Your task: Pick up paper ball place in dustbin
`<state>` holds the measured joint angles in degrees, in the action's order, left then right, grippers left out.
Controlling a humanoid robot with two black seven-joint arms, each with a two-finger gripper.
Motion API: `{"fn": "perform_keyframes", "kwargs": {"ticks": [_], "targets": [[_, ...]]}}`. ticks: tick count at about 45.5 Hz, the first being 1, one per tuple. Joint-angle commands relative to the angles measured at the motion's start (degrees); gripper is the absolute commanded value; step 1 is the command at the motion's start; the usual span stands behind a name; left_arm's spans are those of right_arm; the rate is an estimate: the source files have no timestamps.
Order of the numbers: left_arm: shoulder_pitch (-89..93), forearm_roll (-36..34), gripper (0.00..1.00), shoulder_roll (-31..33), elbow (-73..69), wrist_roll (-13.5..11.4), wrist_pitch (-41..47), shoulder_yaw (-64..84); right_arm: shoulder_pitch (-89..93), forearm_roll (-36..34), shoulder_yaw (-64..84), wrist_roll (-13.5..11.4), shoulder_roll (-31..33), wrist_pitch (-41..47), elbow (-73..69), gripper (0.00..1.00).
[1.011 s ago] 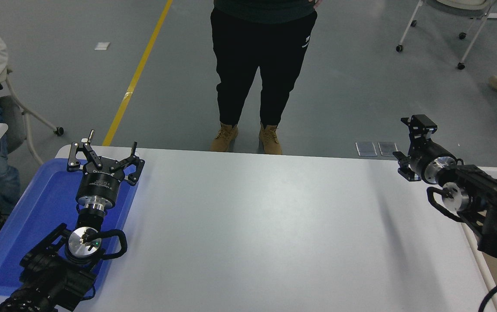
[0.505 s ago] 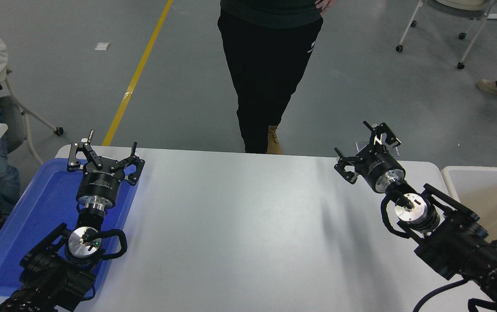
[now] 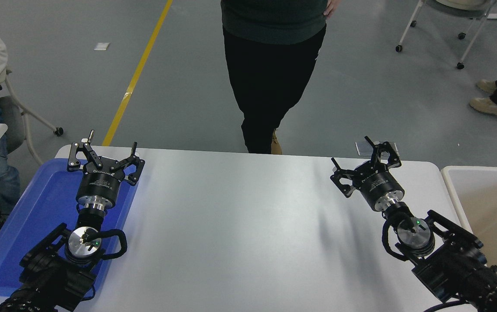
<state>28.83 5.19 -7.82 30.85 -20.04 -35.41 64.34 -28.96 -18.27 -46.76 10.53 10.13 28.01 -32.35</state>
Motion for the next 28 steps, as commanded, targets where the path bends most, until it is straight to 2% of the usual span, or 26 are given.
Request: {"fn": "perform_keyframes", "kwargs": {"ticks": [1, 28], "targets": [[0.00, 0.00, 1.00, 0.00, 0.08, 0.00, -0.01, 0.00, 1.98, -0.45, -1.14, 0.02, 0.51, 2.22, 1.59, 1.00], [0.00, 0.00, 1.00, 0.00, 0.08, 0.08, -0.10, 0.00, 3.65, -0.37, -1.22, -0.07, 3.58, 4.51, 2.12, 1.00]]}}
